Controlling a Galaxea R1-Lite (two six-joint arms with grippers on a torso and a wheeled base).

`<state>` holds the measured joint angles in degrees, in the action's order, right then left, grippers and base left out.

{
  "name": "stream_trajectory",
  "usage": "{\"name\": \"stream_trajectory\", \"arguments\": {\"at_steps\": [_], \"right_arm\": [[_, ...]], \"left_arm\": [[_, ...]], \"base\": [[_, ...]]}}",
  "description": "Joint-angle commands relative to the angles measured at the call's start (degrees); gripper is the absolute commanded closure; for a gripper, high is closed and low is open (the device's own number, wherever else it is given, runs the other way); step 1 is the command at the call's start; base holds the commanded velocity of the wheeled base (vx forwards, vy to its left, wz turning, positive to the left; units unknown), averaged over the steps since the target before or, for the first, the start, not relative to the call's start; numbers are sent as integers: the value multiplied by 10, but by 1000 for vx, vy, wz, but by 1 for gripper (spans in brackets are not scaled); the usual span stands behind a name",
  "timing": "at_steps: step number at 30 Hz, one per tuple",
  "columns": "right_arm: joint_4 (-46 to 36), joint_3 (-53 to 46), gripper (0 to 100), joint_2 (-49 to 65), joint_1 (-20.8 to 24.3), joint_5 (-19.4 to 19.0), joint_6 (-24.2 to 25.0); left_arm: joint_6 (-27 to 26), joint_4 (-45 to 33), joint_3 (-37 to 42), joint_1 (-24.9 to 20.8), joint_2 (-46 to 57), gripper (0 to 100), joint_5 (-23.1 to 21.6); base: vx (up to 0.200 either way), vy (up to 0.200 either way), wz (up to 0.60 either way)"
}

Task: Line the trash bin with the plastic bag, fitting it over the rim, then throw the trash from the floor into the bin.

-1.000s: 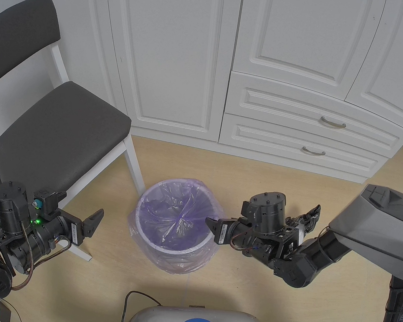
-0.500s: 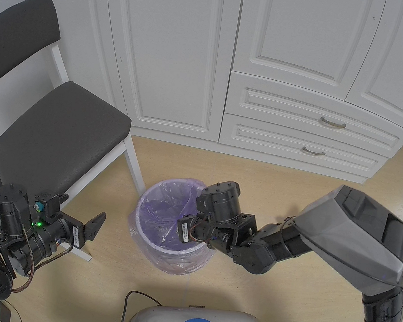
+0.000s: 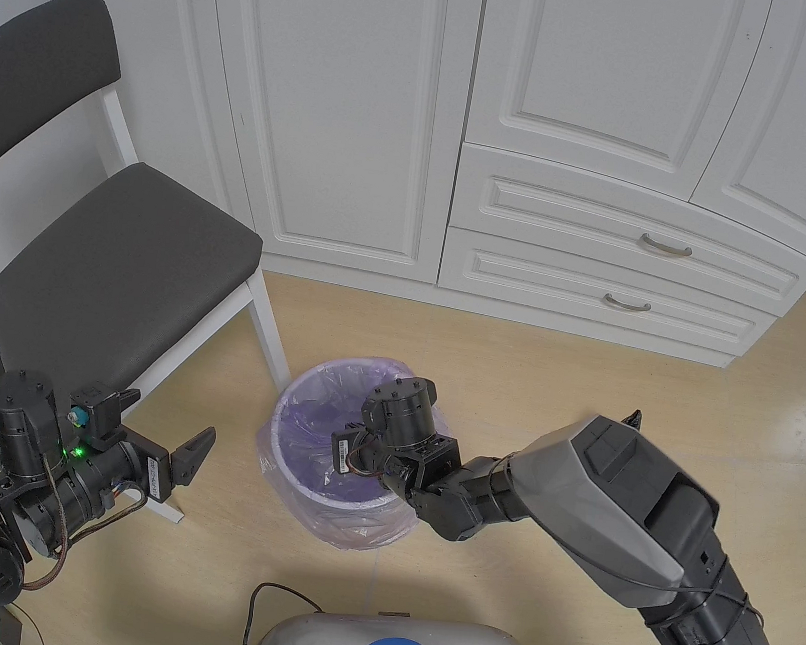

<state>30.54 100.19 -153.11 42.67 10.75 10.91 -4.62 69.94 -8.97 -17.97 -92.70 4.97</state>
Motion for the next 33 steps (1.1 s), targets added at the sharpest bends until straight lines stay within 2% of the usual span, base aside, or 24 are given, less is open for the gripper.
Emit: {"name": "stream_trajectory", "arguments": {"at_steps": [1, 11, 20, 26, 30, 31, 33], "right_arm": [[15, 74, 100, -82, -13, 3, 5], [0, 76, 100, -97, -24, 7, -5], [-74, 105, 100, -100, -29, 6, -19], [-161, 144, 100, -113, -29, 3, -45], [-176, 144, 100, -112, -29, 0, -59], [-188, 144, 100, -111, -29, -5, -82], [-191, 144, 100, -111, -29, -14, -93]], "left_arm": [[1, 13, 1, 0, 1, 0, 0], [1, 37, 9, 0, -1, 0, -1], [1, 37, 8, 0, -2, 0, -1], [1, 37, 8, 0, -4, 0, -1], [1, 37, 8, 0, -5, 0, -1], [1, 37, 8, 0, -6, 0, -1], [0, 37, 8, 0, -7, 0, -1]], "base": [[0, 0, 0], [0, 0, 0], [0, 0, 0], [0, 0, 0], [0, 0, 0], [0, 0, 0], [0, 0, 0]]}}
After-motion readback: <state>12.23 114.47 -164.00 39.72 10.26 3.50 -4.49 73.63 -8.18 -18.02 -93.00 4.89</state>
